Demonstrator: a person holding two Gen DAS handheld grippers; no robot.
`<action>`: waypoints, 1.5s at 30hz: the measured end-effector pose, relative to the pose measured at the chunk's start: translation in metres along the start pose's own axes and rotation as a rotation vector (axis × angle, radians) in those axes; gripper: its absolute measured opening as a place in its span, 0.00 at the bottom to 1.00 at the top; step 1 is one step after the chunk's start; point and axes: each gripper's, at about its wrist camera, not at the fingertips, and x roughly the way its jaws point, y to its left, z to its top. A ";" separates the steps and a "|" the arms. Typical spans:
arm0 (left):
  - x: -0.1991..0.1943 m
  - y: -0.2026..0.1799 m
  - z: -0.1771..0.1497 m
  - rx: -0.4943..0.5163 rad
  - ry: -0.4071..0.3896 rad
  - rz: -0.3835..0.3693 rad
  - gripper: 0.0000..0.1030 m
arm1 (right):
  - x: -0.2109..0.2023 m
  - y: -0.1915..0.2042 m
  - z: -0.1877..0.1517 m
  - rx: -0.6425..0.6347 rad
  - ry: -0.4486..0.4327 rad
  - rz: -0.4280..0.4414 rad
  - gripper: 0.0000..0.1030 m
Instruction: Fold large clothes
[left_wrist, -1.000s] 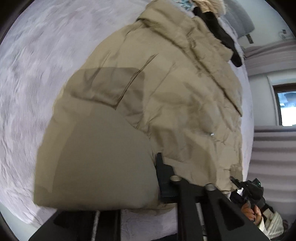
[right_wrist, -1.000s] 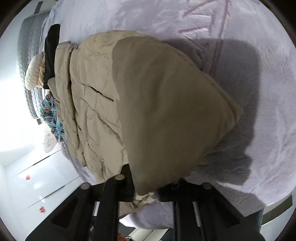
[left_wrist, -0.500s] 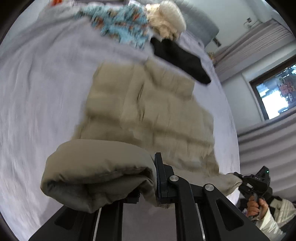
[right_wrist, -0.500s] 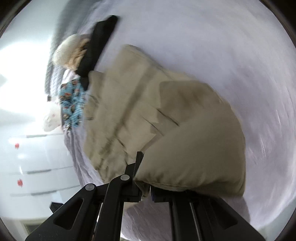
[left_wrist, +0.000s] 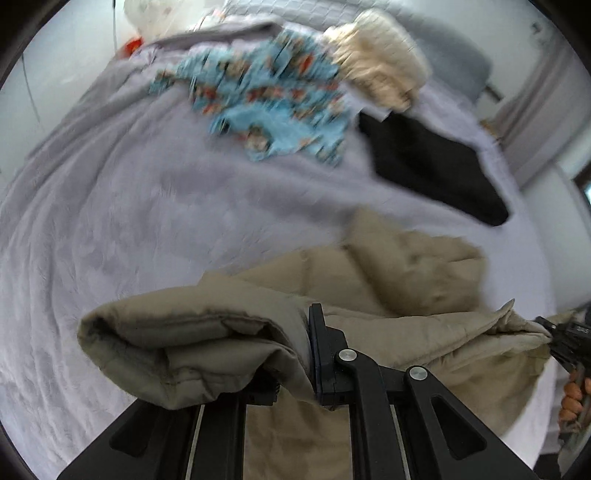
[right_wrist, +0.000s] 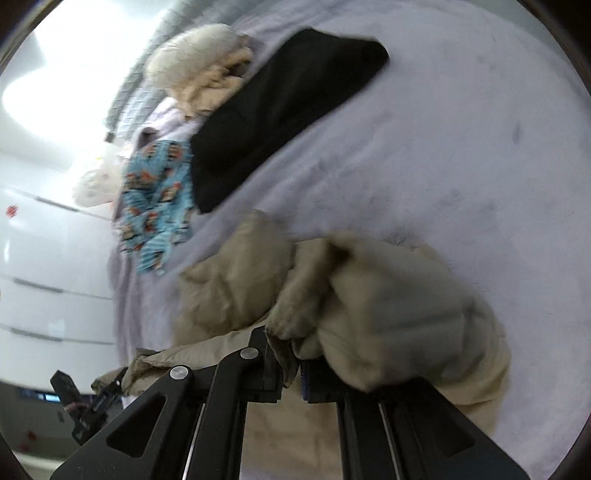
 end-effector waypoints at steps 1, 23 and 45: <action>0.017 0.004 0.000 -0.010 0.022 0.022 0.14 | 0.010 -0.008 -0.001 0.013 0.008 -0.005 0.07; 0.045 -0.028 -0.021 0.226 -0.056 0.104 0.47 | 0.058 0.033 -0.039 -0.362 0.122 -0.078 0.16; 0.131 0.038 0.016 0.022 -0.056 0.276 0.49 | 0.102 -0.076 0.038 -0.190 -0.044 -0.326 0.06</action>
